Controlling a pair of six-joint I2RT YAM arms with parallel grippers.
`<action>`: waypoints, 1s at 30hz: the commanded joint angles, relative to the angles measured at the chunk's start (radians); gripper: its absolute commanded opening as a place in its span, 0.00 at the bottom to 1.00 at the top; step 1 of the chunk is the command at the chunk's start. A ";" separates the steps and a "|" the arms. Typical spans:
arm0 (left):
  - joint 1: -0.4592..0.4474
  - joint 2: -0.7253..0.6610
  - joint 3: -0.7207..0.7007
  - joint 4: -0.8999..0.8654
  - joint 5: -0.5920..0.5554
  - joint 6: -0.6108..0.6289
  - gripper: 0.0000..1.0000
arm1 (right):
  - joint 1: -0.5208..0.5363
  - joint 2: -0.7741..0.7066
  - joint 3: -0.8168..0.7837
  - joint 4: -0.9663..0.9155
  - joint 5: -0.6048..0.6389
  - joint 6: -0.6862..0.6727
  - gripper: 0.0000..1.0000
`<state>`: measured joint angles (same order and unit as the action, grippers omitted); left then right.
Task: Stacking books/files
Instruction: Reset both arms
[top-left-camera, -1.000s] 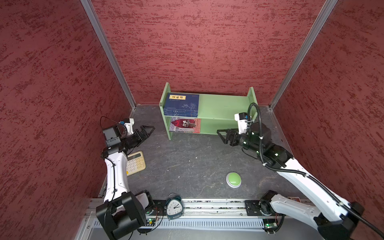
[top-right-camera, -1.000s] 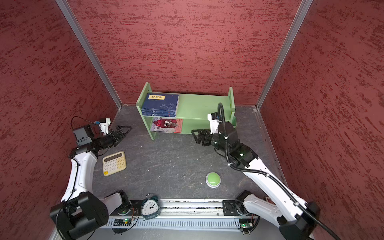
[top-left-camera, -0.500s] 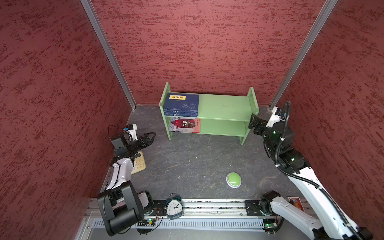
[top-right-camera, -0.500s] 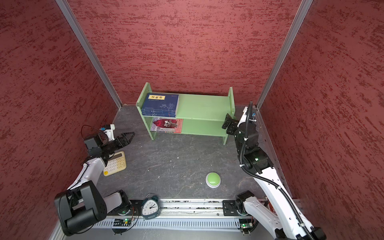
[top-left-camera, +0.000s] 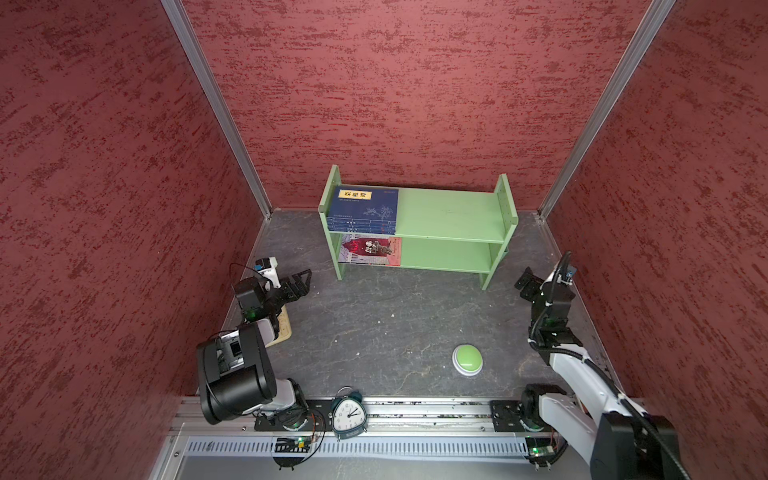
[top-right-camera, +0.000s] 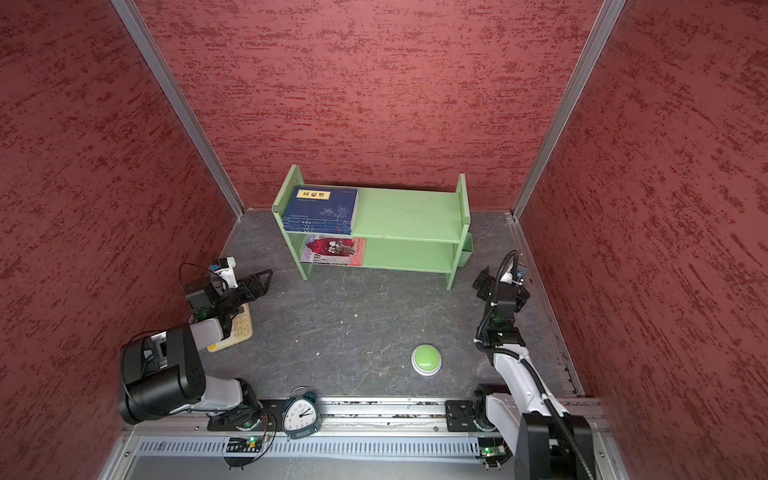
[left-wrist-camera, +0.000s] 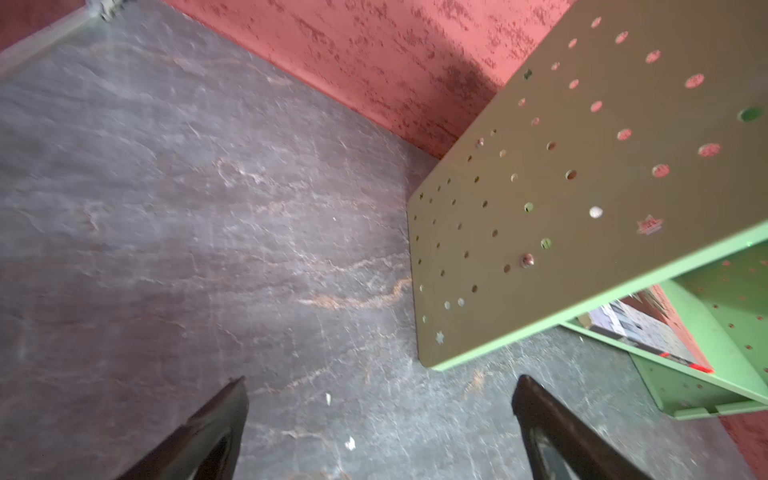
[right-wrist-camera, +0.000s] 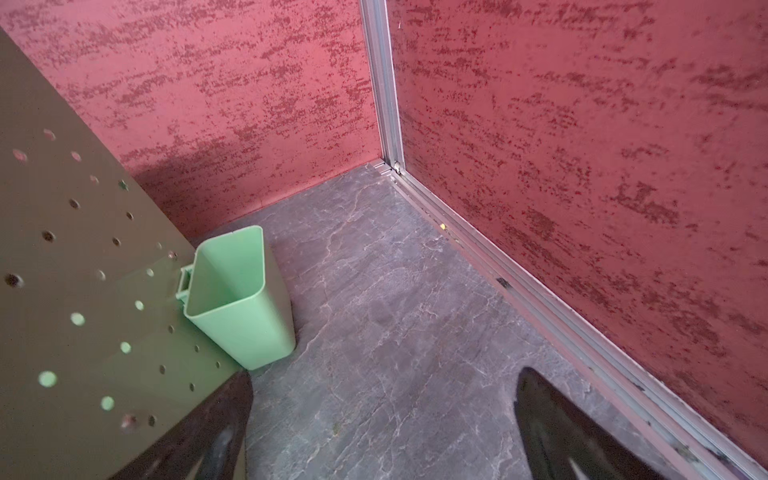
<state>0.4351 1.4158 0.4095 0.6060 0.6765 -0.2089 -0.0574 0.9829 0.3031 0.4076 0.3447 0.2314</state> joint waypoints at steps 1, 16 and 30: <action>-0.022 0.015 -0.019 0.176 -0.051 -0.011 0.99 | -0.019 0.035 -0.074 0.304 -0.031 -0.045 0.99; -0.178 0.062 -0.123 0.455 -0.164 0.103 0.99 | -0.037 0.350 -0.124 0.725 -0.189 -0.103 0.99; -0.309 0.157 -0.233 0.722 -0.365 0.200 0.99 | -0.037 0.557 -0.130 0.933 -0.245 -0.126 0.99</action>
<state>0.1524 1.5360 0.1967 1.2224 0.3939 -0.0605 -0.0891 1.5398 0.1581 1.2545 0.1303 0.1318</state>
